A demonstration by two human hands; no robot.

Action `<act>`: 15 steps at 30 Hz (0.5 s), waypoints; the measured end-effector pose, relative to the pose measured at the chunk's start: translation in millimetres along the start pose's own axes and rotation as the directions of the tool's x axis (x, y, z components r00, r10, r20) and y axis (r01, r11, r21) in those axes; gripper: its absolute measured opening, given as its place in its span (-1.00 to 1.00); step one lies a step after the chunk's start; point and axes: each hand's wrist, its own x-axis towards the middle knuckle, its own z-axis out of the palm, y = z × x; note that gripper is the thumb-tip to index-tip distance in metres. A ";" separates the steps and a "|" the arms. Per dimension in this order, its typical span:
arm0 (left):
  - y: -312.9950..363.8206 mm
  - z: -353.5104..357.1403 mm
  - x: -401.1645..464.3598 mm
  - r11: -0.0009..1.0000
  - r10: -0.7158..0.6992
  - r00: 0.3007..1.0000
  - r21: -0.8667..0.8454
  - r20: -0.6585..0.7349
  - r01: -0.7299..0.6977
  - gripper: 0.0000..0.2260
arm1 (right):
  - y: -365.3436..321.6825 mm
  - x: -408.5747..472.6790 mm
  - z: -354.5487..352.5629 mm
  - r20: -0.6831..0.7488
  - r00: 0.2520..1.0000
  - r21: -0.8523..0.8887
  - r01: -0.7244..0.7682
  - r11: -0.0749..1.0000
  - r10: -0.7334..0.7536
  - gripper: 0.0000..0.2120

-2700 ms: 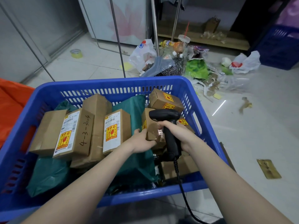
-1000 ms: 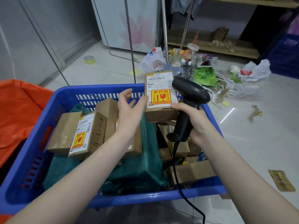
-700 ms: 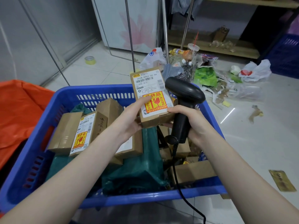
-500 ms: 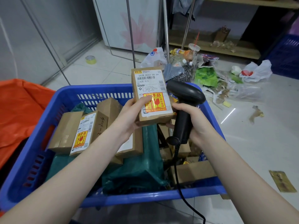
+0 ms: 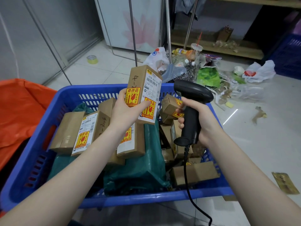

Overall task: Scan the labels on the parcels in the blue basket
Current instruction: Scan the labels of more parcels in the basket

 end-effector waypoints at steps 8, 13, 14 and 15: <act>-0.9 1.5 -2.6 0.995 0.053 0.998 0.080 -0.023 -0.051 -0.47 | 0.9 1.1 0.2 0.005 1.000 -0.064 0.008 0.998 -0.008 -0.85; -2.0 1.0 -2.2 0.993 0.069 0.997 0.102 -0.021 -0.067 -0.50 | 0.9 0.8 -2.0 -0.003 1.000 -0.085 0.007 0.996 -0.008 -0.86; -1.9 0.7 -2.5 0.992 0.072 0.997 0.104 -0.020 -0.070 -0.50 | 0.6 0.3 -2.1 -0.005 1.000 -0.089 0.006 0.996 -0.006 -0.86; -2.2 0.6 -2.6 0.992 0.074 0.997 0.103 -0.020 -0.071 -0.50 | 0.3 -0.1 -2.1 -0.005 1.000 -0.093 0.005 0.996 -0.006 -0.85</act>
